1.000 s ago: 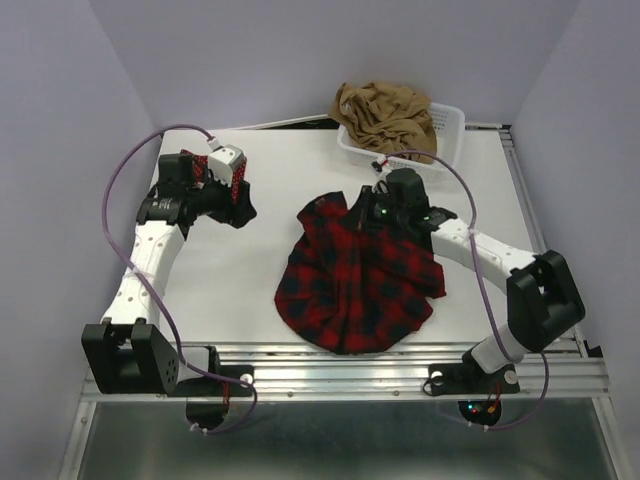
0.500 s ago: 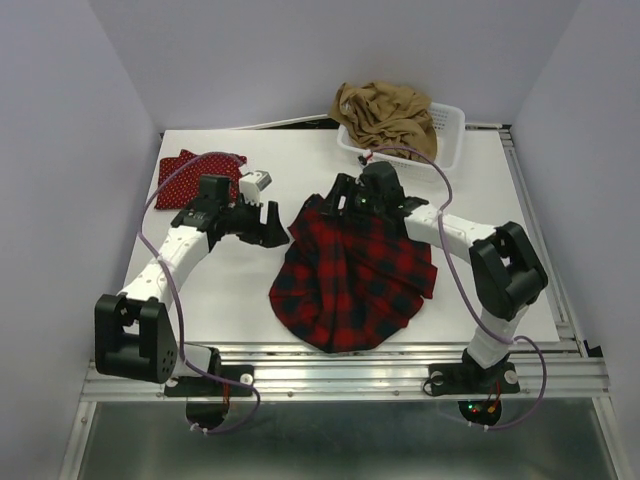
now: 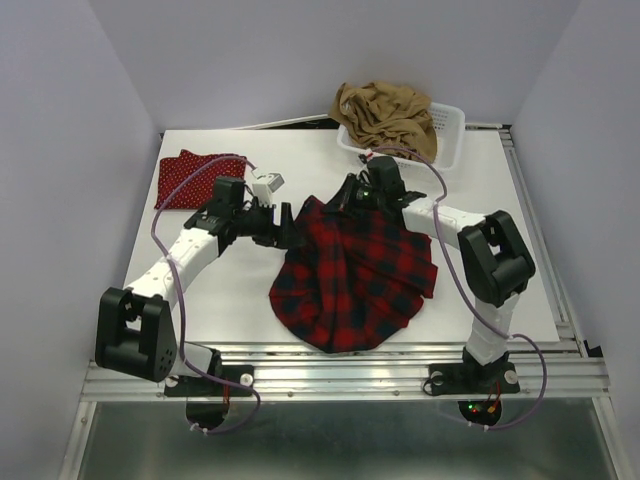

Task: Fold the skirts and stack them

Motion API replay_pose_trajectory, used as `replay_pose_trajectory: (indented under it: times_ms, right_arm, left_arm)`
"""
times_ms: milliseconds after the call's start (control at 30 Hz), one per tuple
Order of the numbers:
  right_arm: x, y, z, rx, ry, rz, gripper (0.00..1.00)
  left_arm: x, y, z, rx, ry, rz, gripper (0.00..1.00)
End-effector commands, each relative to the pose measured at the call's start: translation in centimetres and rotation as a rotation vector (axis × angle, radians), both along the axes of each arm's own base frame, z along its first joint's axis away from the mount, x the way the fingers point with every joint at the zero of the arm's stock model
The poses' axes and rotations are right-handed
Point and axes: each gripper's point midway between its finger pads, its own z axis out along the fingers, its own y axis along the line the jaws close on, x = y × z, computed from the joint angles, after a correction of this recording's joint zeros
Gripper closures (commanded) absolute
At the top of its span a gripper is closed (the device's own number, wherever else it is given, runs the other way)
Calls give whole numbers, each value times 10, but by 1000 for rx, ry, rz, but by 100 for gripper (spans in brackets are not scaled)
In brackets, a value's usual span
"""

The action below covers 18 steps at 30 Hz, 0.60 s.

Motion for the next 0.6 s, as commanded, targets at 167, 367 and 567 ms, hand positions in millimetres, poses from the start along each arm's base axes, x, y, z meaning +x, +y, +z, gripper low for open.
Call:
replay_pose_trajectory:
  times_ms: [167, 367, 567]
  right_arm:
    - [-53, 49, 47, 150, 47, 105, 95]
    - [-86, 59, 25, 60, 197, 4, 90]
    - [-64, 82, 51, 51, 3, 76, 75]
  left_arm:
    - [1, 24, 17, -37, -1, 57, 13]
    - [0, 42, 17, -50, 43, 116, 11]
    - [-4, 50, 12, -6, 99, 139, 11]
